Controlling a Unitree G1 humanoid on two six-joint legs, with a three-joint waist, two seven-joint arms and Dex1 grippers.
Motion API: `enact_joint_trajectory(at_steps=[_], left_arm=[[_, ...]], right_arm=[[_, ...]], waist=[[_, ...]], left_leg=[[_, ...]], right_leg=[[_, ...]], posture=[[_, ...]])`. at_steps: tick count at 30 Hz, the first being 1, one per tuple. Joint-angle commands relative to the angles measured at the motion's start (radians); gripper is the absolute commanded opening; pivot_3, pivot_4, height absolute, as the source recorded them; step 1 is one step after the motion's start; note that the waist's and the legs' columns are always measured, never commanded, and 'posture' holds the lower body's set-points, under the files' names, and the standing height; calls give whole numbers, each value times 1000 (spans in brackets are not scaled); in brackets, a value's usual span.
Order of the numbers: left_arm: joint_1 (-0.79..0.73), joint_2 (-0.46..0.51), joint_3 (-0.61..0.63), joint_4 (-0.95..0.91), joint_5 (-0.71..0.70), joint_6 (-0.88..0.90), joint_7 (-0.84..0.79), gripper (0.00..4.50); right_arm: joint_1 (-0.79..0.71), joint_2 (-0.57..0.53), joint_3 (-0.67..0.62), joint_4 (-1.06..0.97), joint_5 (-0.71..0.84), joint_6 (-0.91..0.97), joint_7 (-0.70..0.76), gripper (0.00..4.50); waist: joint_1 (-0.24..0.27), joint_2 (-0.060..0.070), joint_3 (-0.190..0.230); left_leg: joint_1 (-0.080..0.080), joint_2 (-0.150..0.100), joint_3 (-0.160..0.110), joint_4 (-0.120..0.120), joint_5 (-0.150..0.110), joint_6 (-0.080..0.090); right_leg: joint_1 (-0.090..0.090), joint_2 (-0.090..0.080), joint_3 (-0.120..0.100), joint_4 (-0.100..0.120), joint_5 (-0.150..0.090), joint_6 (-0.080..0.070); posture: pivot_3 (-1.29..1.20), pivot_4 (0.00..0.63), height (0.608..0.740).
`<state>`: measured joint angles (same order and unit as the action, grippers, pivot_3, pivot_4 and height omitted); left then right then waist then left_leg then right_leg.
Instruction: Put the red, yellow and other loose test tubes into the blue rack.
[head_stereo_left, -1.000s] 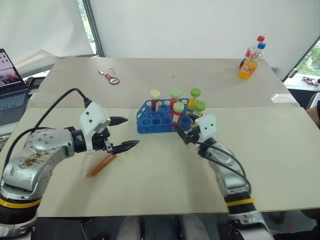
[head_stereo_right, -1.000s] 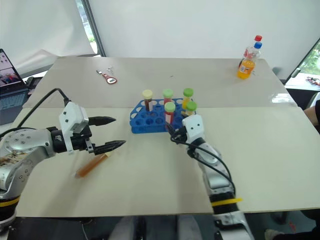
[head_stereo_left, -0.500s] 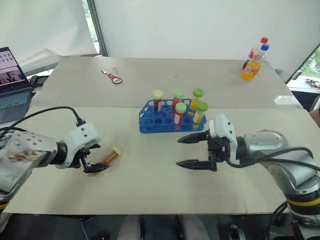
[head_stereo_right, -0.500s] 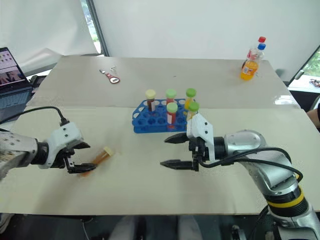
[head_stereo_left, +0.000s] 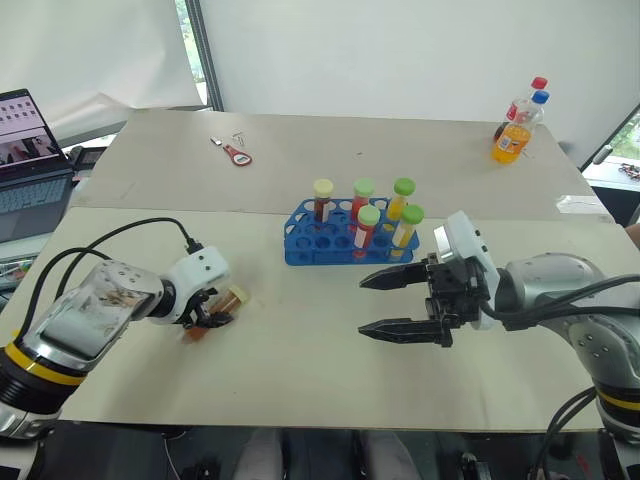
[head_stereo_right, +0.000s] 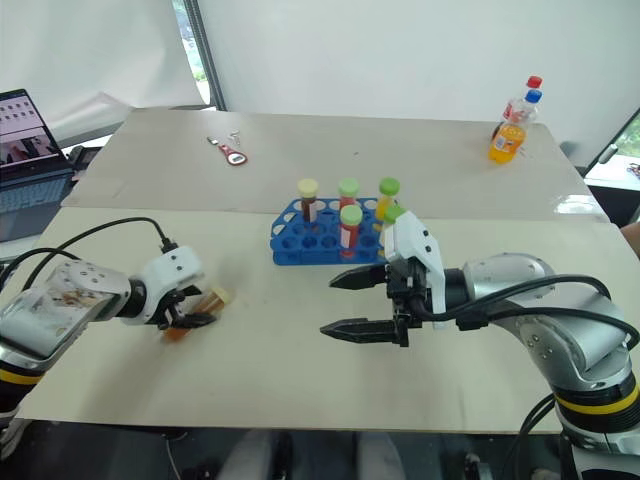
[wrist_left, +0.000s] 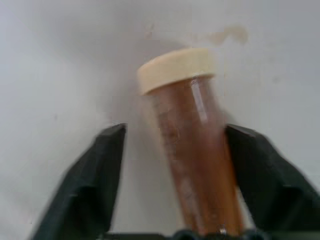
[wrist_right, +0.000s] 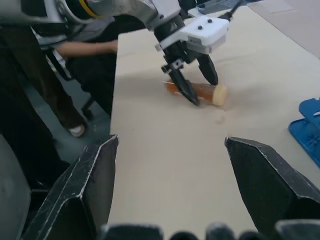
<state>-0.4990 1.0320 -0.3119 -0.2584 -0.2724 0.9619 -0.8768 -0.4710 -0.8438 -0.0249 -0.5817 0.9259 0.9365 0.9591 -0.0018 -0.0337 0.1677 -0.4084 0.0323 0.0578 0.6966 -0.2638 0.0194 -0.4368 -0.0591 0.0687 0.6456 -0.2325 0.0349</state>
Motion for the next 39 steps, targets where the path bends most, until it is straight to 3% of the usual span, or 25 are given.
enact_joint_trajectory(at_steps=[1,2,6,11,15,19,25,32,39], left_arm=[[-18,-1,-25,-9,35,-34,-33,1235],[-19,9,-19,-13,31,-52,-57,912],[-48,18,18,8,31,-153,-133,873],[-140,-106,114,56,-51,-277,-179,873],[-242,-318,183,205,-83,-416,-124,873],[-327,-592,239,430,-64,-648,6,873],[-373,-761,238,719,13,-936,37,873],[-429,-845,256,933,56,-1086,85,873],[-423,-887,258,992,85,-1127,106,873]], right_arm=[[7,-39,-53,-39,38,21,-13,3786],[7,-51,-64,-43,48,31,-21,3786],[35,-107,-111,-55,63,42,-33,3786],[102,-197,-162,-100,26,29,-53,3786],[163,-215,-221,-153,14,27,-128,3786],[268,-218,-284,-237,-38,60,-260,3786],[217,-123,-322,-258,24,60,-438,3786],[232,-135,-338,-279,66,82,-506,3786],[259,-153,-341,-293,101,90,-542,3786]], waist=[[0,0,0],[0,0,0],[1,0,0],[15,-1,0],[16,-1,0],[19,-1,0],[0,-1,0],[10,-1,0],[14,-1,0]], left_leg=[[0,0,0,0,0,0],[0,0,0,0,0,0],[0,0,0,0,0,0],[-2,0,-1,3,0,0],[-5,-1,-2,7,0,1],[-7,-1,-4,10,-1,1],[-8,-2,-4,13,-2,3],[-10,-2,-5,13,-2,4],[-11,-2,-6,15,-2,4]], right_leg=[[0,0,0,0,0,0],[0,0,0,0,0,0],[0,0,0,0,0,0],[0,-1,-1,0,0,0],[0,-1,-1,0,1,2],[0,-1,-1,0,2,3],[0,0,1,0,2,4],[0,-1,0,-1,3,5],[0,-1,0,-2,4,6]], posture=[[0,150,733],[0,150,733],[0,150,733],[0,150,733],[0,150,733],[0,150,733],[0,150,733],[0,150,733],[0,150,733]])
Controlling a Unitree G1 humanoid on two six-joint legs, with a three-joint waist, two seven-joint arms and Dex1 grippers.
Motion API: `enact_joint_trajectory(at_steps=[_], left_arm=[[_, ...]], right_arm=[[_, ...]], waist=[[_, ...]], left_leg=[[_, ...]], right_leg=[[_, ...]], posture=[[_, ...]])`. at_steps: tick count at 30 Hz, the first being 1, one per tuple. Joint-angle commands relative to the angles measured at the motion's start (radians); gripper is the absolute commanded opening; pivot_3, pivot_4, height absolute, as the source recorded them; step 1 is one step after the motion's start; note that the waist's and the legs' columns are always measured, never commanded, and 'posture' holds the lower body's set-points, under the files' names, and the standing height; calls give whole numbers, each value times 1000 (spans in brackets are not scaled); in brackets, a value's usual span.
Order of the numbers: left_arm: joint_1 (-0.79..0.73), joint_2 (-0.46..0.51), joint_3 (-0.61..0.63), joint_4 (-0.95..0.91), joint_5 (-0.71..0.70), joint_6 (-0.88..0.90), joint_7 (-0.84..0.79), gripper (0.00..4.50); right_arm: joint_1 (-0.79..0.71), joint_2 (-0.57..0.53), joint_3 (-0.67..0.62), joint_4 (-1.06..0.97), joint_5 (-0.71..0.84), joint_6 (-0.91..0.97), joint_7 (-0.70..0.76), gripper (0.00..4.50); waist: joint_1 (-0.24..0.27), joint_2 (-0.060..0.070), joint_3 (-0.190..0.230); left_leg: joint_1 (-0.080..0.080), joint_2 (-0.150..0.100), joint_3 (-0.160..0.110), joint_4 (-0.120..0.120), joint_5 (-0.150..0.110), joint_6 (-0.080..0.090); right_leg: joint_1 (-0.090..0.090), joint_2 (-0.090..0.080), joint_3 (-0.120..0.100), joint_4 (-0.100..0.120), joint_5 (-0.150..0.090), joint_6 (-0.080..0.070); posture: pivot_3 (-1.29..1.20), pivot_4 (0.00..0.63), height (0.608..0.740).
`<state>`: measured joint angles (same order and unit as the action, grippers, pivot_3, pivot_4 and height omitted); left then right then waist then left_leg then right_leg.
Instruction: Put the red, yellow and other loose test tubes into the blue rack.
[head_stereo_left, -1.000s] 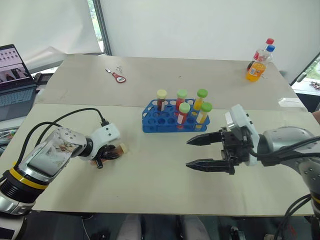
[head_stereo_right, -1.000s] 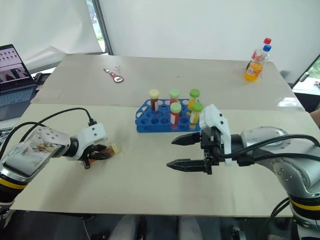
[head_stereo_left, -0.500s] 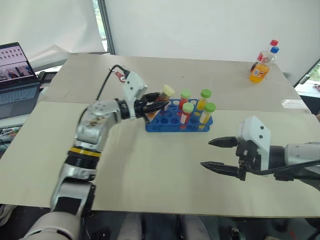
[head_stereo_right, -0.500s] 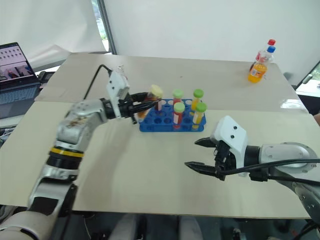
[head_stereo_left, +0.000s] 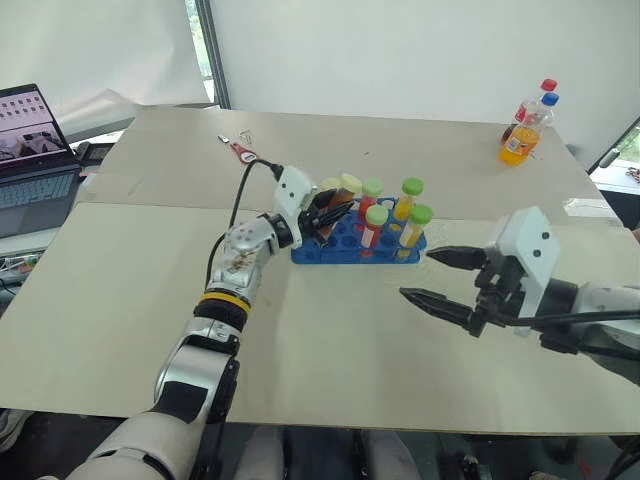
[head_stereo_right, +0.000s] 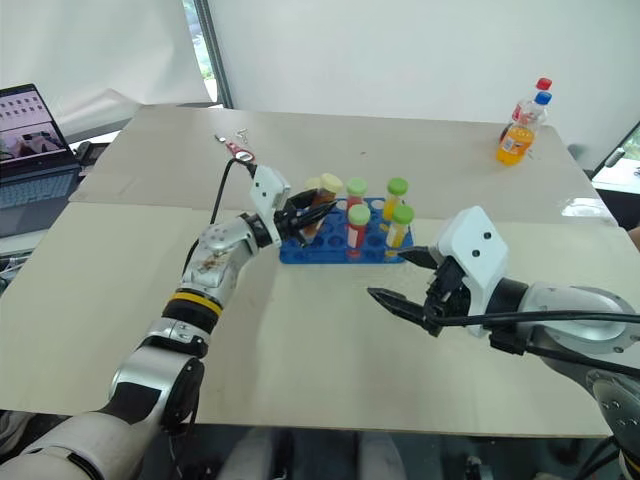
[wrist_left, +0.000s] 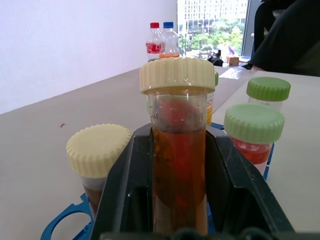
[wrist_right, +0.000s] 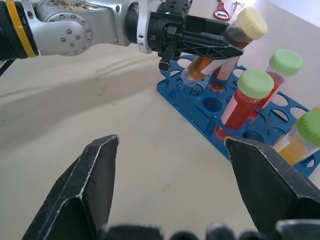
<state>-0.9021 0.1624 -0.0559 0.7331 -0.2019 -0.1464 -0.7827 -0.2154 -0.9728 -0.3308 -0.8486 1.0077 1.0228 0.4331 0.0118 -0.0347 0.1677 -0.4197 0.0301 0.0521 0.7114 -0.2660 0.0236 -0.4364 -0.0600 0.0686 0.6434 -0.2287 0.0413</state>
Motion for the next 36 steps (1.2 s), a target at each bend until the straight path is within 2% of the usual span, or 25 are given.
enact_joint_trajectory(at_steps=[1,8,17,25,33,36], left_arm=[[-17,-22,1,0,17,-17,13,873],[17,-47,-2,-21,19,-10,3,873],[50,-83,14,33,37,-71,60,873],[160,-115,37,10,49,-219,114,873],[236,-118,36,-24,43,-228,123,873],[236,-92,22,-26,52,-229,86,2376]], right_arm=[[6,-28,-34,-26,23,7,-19,3786],[34,-44,-37,-28,23,4,-41,3786],[95,-11,-31,-48,-5,-15,-102,3786],[113,93,15,-73,-83,-35,-224,3786],[75,169,52,-55,-180,-48,-293,3786],[53,179,66,-43,-196,-41,-291,3786]], waist=[[0,0,0],[-1,0,0],[0,0,-1],[0,1,-4],[-2,1,-4],[-5,2,-5]], left_leg=[[0,0,0,0,0,0],[0,0,0,0,0,0],[0,0,-1,0,0,0],[2,0,-3,0,0,0],[11,0,-6,0,-1,2],[13,0,-6,0,-1,2]], right_leg=[[0,0,0,0,0,0],[0,0,0,0,0,0],[1,0,0,-1,0,1],[3,0,0,-1,0,1],[13,0,0,-3,0,1],[14,0,0,-4,0,1]], posture=[[0,150,733],[0,150,733],[0,150,733],[0,150,733],[0,150,733],[0,150,733]])
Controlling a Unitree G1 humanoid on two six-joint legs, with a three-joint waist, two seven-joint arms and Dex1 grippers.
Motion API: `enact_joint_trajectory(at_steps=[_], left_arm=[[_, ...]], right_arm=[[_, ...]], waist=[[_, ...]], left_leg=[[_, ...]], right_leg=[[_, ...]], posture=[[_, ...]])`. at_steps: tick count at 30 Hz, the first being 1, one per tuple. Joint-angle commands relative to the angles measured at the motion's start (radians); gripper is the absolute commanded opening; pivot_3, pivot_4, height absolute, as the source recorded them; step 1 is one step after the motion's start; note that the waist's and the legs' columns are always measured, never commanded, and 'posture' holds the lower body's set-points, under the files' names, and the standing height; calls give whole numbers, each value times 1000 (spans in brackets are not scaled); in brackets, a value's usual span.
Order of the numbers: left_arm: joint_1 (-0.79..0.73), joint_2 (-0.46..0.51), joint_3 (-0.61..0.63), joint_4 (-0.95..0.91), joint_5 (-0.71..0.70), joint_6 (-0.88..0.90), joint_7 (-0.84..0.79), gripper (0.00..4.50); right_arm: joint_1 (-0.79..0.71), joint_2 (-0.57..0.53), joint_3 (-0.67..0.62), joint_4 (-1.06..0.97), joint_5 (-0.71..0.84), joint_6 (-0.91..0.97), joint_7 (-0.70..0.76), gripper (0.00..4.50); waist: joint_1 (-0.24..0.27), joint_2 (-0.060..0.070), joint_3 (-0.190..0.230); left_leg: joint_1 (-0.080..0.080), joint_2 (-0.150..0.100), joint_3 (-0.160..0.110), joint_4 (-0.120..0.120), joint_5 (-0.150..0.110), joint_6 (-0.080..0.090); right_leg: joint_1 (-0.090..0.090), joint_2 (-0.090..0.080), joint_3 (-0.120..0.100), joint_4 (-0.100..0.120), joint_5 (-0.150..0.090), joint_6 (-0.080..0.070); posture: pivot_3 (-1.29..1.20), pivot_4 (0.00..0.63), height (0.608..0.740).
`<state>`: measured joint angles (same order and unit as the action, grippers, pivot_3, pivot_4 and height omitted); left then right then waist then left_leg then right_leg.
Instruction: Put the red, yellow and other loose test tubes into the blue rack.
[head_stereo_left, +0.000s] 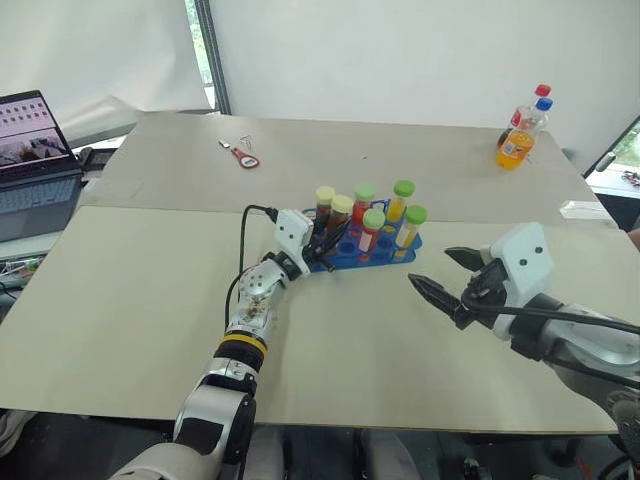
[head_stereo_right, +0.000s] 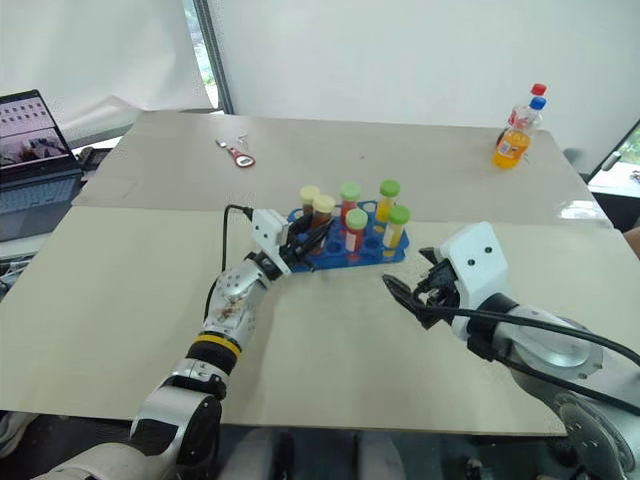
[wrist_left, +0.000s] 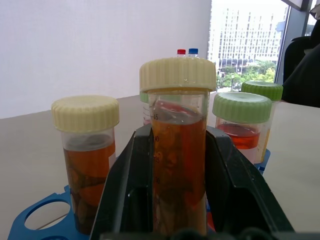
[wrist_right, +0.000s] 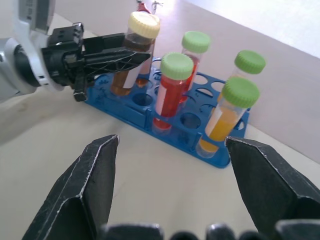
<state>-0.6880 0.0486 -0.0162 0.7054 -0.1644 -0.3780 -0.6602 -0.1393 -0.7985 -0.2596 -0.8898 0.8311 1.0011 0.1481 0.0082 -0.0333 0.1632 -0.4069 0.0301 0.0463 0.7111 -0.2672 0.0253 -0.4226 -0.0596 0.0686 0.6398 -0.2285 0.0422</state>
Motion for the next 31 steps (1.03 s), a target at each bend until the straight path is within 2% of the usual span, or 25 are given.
enact_joint_trajectory(at_steps=[1,2,4,5,7,11,16,23,26,31], left_arm=[[25,32,-23,-4,17,4,-48,2792],[28,39,-26,-9,18,5,-57,3397],[39,67,-29,-35,18,10,-82,4304],[46,85,-32,-55,17,20,-95,4411],[66,114,-38,-101,10,42,-123,4411],[159,258,-50,-335,-27,179,-235,4411],[237,521,3,-635,-61,510,-293,4411],[326,826,145,-817,-119,745,-368,4411],[352,887,180,-851,-141,804,-379,4411],[364,887,208,-882,-175,855,-357,4411]], right_arm=[[-27,7,-2,3,-24,-19,-4,3786],[-29,9,0,5,-28,-19,-1,3786],[-32,12,5,15,-39,-24,8,3786],[-34,12,7,20,-45,-27,15,3786],[-34,10,6,28,-55,-35,31,3786],[-35,-39,-10,73,-94,-84,130,3786],[-49,-183,-40,231,-183,-277,415,3786],[-104,-367,-100,480,-148,-341,793,3786],[-103,-407,-96,523,-164,-358,875,3786],[-141,-395,-64,552,-193,-379,893,3786]], waist=[[-3,0,0],[-3,0,0],[-2,1,0],[-3,1,0],[-3,1,0],[-11,1,0],[-18,1,0],[-18,2,0],[-17,2,1],[-17,2,1]], left_leg=[[0,0,0,0,0,0],[0,0,0,0,0,0],[0,0,0,0,0,0],[0,0,0,0,0,0],[0,0,0,0,0,0],[-1,1,-1,-1,0,0],[0,1,-2,-1,0,0],[1,3,0,-3,-1,1],[1,4,0,-7,-1,1],[1,4,3,-7,-1,1]], right_leg=[[0,0,0,0,0,0],[0,0,0,0,0,0],[0,0,0,0,0,0],[0,0,0,0,0,0],[0,0,0,0,0,0],[-1,0,0,0,0,0],[-1,0,0,0,0,0],[-2,0,0,-2,0,0],[-2,-1,-1,-3,-1,-1],[-2,-1,-1,-5,-1,-1]], posture=[[0,150,733],[0,150,733],[0,150,733],[0,150,733],[0,150,733],[0,150,733],[0,150,733],[0,150,733],[0,150,733],[0,150,733]])
